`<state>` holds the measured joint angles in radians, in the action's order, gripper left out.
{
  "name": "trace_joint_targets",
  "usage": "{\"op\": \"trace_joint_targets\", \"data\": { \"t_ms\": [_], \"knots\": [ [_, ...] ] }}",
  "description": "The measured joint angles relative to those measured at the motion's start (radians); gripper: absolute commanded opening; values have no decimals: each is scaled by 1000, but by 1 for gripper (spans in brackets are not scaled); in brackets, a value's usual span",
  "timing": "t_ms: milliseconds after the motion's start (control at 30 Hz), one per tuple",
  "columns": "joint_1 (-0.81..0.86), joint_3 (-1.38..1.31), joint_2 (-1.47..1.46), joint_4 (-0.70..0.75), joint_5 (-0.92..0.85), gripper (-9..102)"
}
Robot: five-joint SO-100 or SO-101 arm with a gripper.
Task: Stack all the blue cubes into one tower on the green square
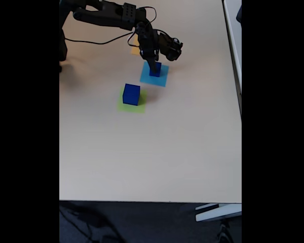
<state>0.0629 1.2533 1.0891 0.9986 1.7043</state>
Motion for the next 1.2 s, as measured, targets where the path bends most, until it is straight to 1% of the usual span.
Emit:
{"op": "trace_joint_targets", "data": {
  "t_ms": [333,433,633,767,900,1067,1200],
  "knots": [
    [0,12,2,0,-6,21],
    [0,23,2,0,-9,18],
    [0,25,2,0,-9,8],
    [0,25,2,3,-14,6],
    [6,-31,0,64,-48,4],
    [32,-262,2,233,-130,3],
    [77,-376,52,331,-212,2]
  ]
}}
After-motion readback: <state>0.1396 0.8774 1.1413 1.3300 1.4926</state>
